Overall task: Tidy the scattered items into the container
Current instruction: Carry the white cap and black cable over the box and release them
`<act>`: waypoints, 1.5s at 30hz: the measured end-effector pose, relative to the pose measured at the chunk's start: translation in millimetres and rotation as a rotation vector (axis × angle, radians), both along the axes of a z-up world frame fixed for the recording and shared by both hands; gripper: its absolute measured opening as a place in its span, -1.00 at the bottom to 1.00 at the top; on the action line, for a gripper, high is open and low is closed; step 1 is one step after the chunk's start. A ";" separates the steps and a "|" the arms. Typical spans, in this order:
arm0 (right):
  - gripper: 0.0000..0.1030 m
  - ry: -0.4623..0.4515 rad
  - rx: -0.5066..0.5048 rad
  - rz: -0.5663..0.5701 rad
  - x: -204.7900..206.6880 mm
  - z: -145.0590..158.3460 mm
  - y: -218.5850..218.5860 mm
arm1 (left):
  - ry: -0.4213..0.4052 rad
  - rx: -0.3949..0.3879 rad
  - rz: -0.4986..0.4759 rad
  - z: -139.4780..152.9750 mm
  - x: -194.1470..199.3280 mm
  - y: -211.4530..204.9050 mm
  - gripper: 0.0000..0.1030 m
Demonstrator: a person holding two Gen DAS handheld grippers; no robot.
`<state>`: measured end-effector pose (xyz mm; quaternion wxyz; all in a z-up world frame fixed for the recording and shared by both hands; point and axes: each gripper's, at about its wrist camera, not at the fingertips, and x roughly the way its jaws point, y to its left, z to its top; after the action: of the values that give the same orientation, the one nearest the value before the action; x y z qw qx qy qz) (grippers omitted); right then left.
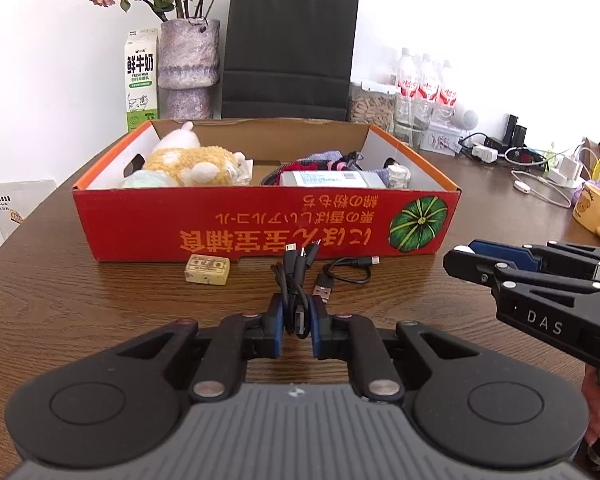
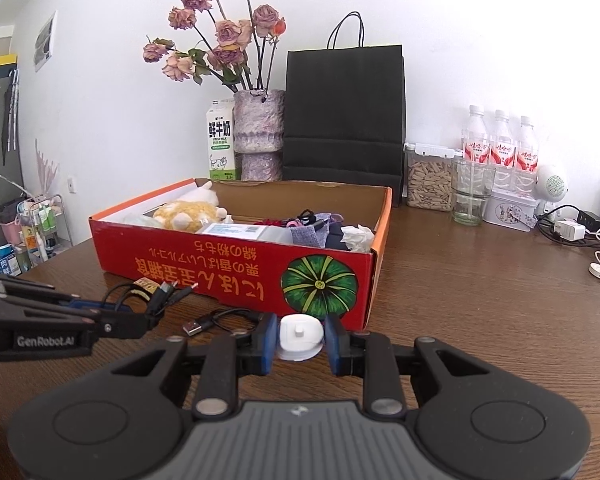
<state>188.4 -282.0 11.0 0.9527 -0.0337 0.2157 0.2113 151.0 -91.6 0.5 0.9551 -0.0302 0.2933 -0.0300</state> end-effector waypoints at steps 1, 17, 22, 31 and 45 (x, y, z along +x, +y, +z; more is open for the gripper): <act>-0.53 -0.005 -0.002 0.000 -1.0 0.1 0.8 | -0.005 -0.004 0.000 1.1 -0.8 1.9 -0.75; -0.53 -0.106 0.025 0.008 6.3 39.9 32.5 | -0.232 -0.011 -0.023 46.1 -7.8 22.6 -0.75; -0.53 -0.159 0.008 -0.009 19.9 62.3 47.5 | -0.310 -0.025 -0.023 62.4 9.0 26.9 -0.75; -0.53 -0.206 0.000 -0.065 79.7 81.5 71.2 | -0.403 0.018 0.047 76.9 79.1 30.7 -0.74; -0.53 -0.143 0.009 -0.084 131.6 37.1 73.1 | -0.351 0.078 0.037 29.4 128.1 40.9 -0.74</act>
<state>320.1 -208.9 48.1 0.9738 -0.0355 0.1475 0.1693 279.1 -50.7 29.9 0.9924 0.0073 0.1224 -0.0056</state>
